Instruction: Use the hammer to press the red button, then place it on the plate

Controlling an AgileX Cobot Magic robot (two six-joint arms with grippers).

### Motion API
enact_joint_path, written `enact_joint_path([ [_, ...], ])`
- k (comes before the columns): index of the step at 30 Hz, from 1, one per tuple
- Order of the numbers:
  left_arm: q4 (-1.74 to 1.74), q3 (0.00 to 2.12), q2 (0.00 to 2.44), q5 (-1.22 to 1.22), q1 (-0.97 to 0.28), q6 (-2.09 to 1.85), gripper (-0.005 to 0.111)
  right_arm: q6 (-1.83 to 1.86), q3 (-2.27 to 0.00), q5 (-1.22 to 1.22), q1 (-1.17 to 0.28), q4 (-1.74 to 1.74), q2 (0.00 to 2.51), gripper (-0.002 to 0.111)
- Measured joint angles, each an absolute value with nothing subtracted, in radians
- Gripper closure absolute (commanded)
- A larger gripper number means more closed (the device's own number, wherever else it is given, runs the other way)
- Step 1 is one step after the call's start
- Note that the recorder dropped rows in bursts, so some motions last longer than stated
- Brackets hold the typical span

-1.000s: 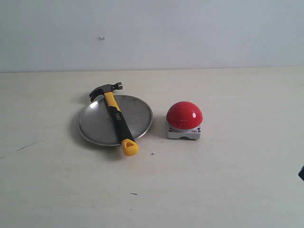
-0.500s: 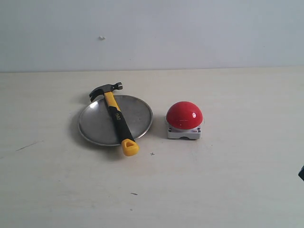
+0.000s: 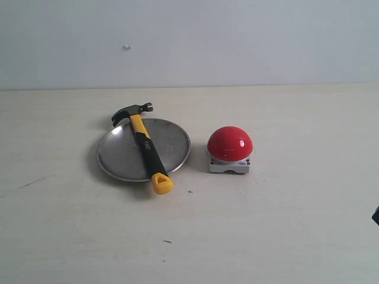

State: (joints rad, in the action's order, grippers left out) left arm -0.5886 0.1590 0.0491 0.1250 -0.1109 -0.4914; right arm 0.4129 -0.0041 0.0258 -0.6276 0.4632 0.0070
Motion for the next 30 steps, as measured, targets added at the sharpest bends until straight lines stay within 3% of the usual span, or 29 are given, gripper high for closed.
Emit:
enact_joint_path([
  [11,0.011,0.034,0.049,0.042,-0.092,0.014,0.107,0.413,-0.004,0.026,-0.628,0.463,0.007,0.108],
  [30,0.063,0.003,0.049,0.09,-0.074,0.161,0.107,0.413,-0.004,0.026,-0.628,0.465,0.007,0.108],
])
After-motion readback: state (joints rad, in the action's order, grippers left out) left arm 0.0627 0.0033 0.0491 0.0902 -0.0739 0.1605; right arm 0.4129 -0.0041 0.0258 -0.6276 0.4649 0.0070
